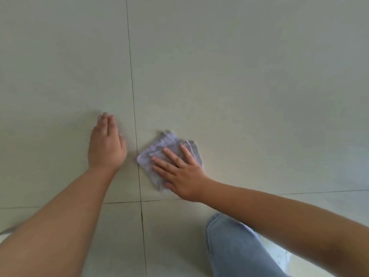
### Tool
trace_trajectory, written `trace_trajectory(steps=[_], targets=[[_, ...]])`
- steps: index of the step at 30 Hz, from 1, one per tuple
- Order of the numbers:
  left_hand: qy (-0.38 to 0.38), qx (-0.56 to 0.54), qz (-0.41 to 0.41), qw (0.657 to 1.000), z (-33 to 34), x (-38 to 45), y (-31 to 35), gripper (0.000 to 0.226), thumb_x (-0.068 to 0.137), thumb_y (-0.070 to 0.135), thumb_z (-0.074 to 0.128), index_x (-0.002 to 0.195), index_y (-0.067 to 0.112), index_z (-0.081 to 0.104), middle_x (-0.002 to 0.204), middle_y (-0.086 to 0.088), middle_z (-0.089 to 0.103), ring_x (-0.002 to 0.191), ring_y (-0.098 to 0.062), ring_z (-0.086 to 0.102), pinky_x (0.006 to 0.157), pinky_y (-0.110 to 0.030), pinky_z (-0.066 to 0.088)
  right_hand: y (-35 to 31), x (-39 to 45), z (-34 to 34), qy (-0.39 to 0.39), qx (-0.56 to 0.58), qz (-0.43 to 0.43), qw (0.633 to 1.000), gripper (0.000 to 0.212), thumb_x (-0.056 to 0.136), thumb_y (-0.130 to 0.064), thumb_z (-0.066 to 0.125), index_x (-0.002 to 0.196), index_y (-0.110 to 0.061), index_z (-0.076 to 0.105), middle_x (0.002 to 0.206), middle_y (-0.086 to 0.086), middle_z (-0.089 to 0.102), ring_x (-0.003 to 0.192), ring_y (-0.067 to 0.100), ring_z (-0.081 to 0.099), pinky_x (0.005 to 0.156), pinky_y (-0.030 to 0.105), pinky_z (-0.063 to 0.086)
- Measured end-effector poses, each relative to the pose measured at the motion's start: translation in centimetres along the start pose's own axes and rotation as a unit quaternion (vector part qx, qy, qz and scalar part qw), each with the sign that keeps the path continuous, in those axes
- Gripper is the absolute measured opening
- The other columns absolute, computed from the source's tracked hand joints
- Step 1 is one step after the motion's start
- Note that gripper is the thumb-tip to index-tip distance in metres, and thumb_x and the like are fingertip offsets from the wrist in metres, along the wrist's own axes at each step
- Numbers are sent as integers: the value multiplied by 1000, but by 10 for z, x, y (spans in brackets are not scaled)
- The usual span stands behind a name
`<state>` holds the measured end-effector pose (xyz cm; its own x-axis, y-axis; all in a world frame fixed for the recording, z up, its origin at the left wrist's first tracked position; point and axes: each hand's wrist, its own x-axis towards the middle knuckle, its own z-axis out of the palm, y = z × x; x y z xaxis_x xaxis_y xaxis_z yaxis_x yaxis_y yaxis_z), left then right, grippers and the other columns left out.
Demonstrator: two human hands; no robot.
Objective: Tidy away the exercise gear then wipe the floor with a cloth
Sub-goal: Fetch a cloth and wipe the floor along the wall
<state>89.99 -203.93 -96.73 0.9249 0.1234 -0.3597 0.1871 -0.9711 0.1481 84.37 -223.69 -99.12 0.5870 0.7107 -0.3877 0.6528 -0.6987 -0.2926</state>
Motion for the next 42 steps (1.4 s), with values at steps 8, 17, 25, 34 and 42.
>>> trace_trajectory(steps=[8, 17, 25, 34, 42], targets=[[5, 23, 222, 975, 26, 31, 90, 58, 80, 22, 35, 117, -17, 55, 124, -35, 56, 113, -49, 56, 89, -59, 46, 141, -124, -4, 53, 67, 437, 895, 74, 88, -56, 1, 147, -18, 26, 156, 3, 24, 147, 25, 1, 116, 52, 0], [48, 45, 246, 967, 5, 92, 137, 56, 79, 21, 35, 115, -16, 58, 121, -34, 59, 111, -48, 59, 86, -58, 48, 187, 3, -74, 67, 127, 418, 897, 57, 98, -42, 21, 150, -23, 5, 160, -5, -5, 147, 26, -10, 115, 52, -10], [48, 18, 189, 981, 6, 123, 119, 59, 82, 23, 31, 117, -18, 55, 125, -36, 55, 115, -49, 55, 91, -54, 47, 191, -100, -28, 7, 45, 354, 934, 68, 95, -56, -1, 134, -19, 41, 154, -1, 26, 144, 29, 18, 110, 59, 22], [102, 46, 186, 976, 13, 127, 119, 56, 82, 21, 33, 115, -15, 59, 121, -29, 61, 112, -41, 61, 96, -36, 28, 268, 79, -135, 65, 120, 455, 880, 59, 100, -42, 21, 150, -20, 0, 160, -2, -10, 147, 29, -12, 115, 57, -4], [124, 7, 192, 973, 19, 130, 117, 65, 99, 31, 0, 120, -10, 46, 124, -28, 60, 121, -29, 35, 99, -38, 27, 213, -32, -62, -2, 22, 290, 957, 67, 95, -55, -2, 138, -17, 33, 154, -2, 30, 146, 26, 5, 107, 55, 22]])
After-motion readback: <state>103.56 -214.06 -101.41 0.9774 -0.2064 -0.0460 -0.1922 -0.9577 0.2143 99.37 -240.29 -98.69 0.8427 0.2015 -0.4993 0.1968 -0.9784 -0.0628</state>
